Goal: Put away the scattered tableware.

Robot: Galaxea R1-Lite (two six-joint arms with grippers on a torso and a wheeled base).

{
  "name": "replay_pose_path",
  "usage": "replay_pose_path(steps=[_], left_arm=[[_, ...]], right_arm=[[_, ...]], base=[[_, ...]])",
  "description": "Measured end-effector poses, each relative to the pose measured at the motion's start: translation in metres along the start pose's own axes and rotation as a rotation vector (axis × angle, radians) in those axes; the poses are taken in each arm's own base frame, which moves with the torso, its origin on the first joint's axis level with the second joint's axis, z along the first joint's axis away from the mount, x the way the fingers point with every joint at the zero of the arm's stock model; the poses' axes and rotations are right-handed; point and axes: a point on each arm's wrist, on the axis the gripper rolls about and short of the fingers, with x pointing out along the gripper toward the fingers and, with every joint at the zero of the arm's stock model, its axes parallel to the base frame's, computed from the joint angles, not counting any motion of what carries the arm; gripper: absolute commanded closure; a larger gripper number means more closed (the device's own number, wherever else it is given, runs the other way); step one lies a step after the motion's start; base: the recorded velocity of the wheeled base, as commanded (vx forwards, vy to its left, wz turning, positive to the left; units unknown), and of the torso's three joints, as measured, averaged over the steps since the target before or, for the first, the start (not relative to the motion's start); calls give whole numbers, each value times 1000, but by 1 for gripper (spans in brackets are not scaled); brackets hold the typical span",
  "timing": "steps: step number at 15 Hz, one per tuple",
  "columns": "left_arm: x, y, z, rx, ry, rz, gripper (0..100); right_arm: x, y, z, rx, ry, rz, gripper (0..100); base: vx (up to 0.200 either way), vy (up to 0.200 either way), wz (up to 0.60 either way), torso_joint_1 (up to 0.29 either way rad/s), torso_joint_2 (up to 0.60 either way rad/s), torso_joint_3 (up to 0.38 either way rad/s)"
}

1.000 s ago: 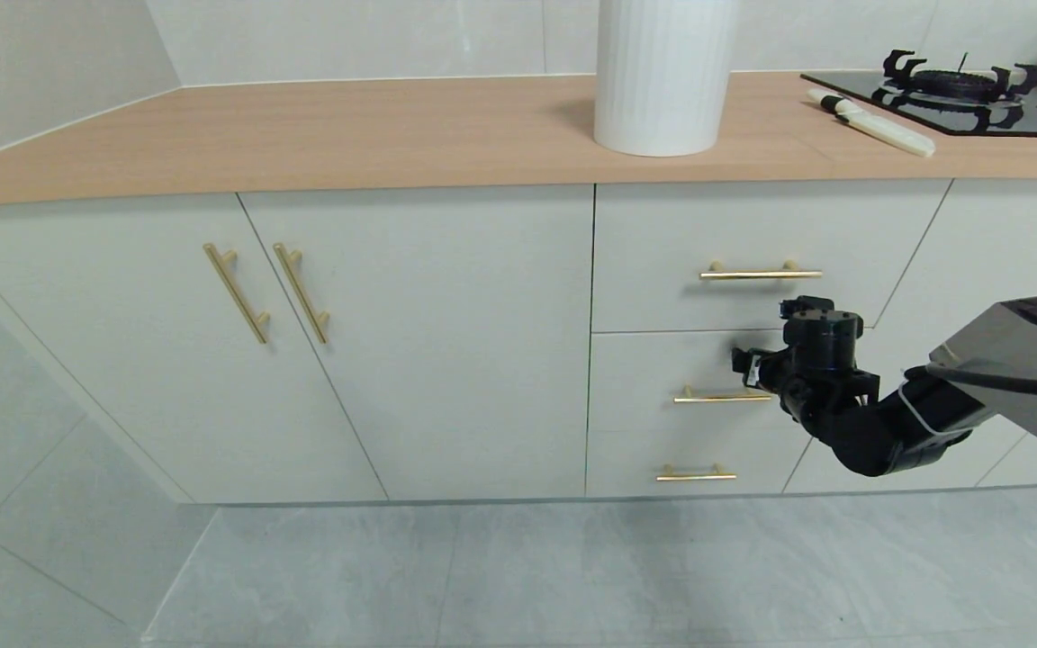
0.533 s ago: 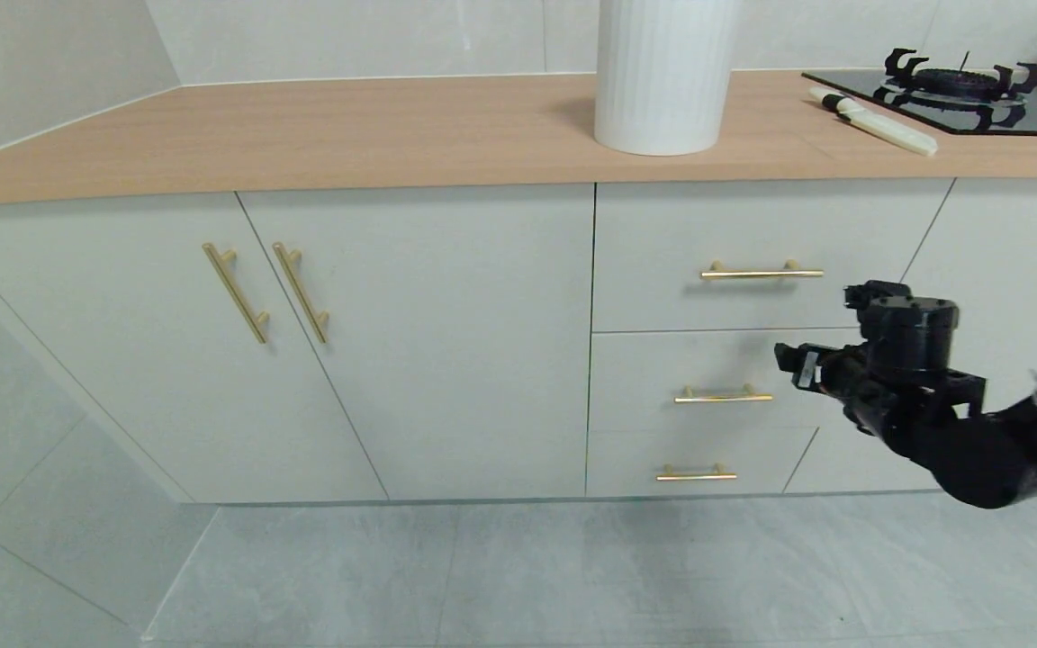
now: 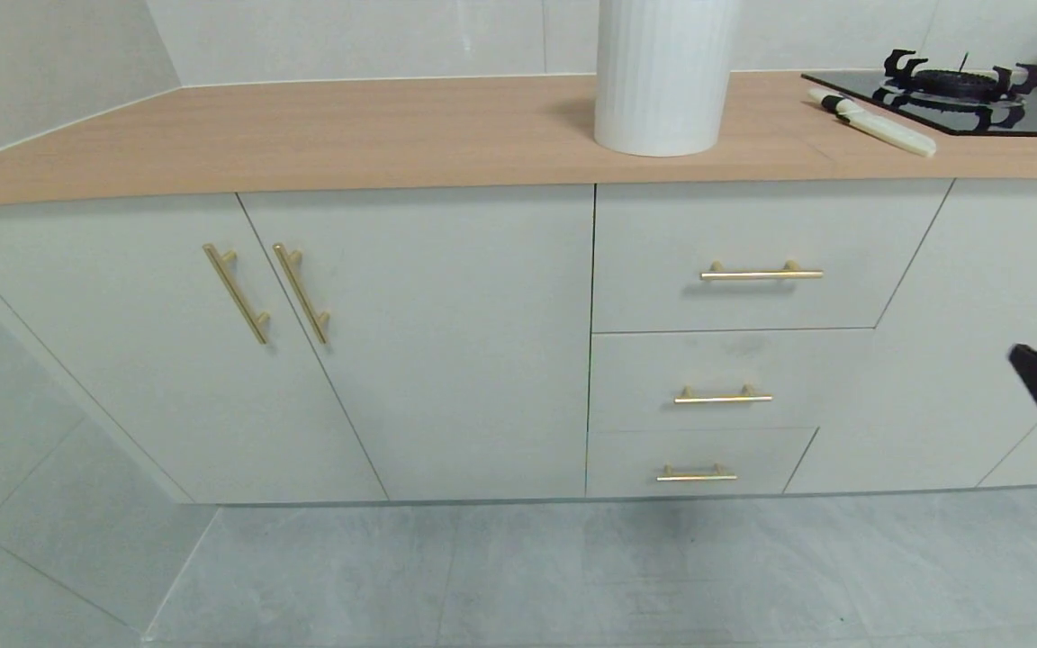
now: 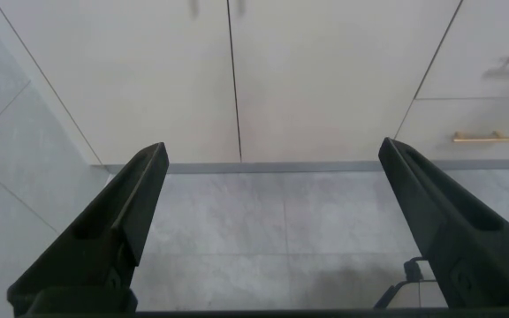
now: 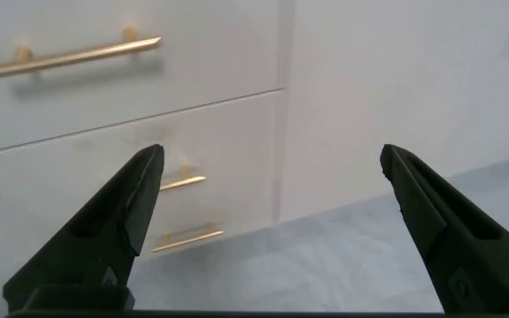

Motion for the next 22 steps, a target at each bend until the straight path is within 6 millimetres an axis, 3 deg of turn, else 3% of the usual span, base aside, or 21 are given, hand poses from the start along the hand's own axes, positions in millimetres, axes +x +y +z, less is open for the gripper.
replay_pose_path(steps=[5,8,11,14,19,22], left_arm=[[0,0,0,0,0,0,0],[0,0,0,0,0,0,0],[0,0,0,0,0,1,0],[0,0,0,0,0,0,0],[0,0,0,0,0,0,0],[0,0,0,0,0,0,0]], right_arm=[[-102,-66,-14,-109,-96,-136,0],[-146,-84,-47,-186,-111,-176,0],[-154,-87,-79,-158,-152,-136,0],[-149,-85,-113,-42,-42,3,0],[-150,-80,-121,-47,9,239,0],[-150,-80,-122,-53,15,260,0]], base=[[0,0,0,0,0,0],[0,0,0,0,0,0],[0,0,0,0,0,0],[0,0,0,0,0,0],[0,0,0,0,0,0],[0,0,0,0,0,0]])
